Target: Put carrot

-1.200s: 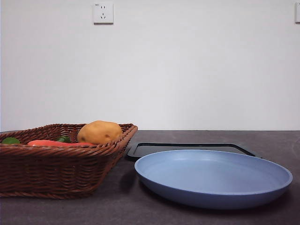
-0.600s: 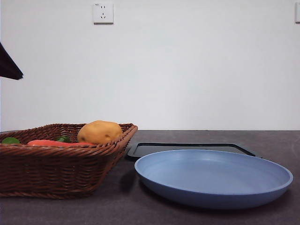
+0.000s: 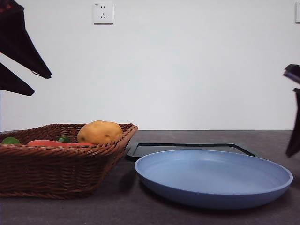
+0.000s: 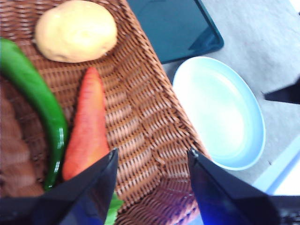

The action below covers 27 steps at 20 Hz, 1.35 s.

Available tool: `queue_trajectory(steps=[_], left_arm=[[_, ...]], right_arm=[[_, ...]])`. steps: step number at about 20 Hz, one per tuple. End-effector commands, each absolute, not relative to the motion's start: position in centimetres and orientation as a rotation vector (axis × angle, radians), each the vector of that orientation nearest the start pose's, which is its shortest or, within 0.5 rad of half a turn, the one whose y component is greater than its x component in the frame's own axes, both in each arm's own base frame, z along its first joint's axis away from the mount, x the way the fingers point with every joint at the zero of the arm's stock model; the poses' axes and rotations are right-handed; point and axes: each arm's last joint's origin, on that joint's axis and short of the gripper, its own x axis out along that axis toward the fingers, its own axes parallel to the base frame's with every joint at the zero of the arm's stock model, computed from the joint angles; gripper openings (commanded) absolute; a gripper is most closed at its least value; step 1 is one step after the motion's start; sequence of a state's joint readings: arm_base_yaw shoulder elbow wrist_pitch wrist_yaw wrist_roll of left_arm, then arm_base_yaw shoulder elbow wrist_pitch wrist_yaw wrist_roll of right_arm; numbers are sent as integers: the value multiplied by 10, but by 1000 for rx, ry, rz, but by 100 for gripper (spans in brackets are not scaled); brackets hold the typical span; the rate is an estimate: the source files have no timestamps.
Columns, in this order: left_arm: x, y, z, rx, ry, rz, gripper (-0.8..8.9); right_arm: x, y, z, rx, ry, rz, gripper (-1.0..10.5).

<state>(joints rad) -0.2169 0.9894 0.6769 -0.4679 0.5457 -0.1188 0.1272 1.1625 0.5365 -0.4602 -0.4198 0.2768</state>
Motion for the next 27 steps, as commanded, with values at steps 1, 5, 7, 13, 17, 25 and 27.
queue_trajectory(steps=[1,5,7,13,17,25,27], left_arm=[[187,-60,244,-225,816,-702,272],[186,-62,244,-220,819,-713,272],[186,-63,244,-219,820,-714,272],[186,-63,244,-215,818,-718,272],[187,-67,245,-166,790,-677,340],[193,-78,266,109,729,-570,357],[203,-85,266,158,789,-576,357]], right_arm=[[198,44,164,408,1150,358,234],[207,59,150,413,1178,382,230],[211,63,143,415,1198,383,164],[210,62,144,431,1204,365,5],[197,59,159,433,1203,368,5],[164,51,199,417,1071,412,5],[160,50,205,430,1036,415,5]])
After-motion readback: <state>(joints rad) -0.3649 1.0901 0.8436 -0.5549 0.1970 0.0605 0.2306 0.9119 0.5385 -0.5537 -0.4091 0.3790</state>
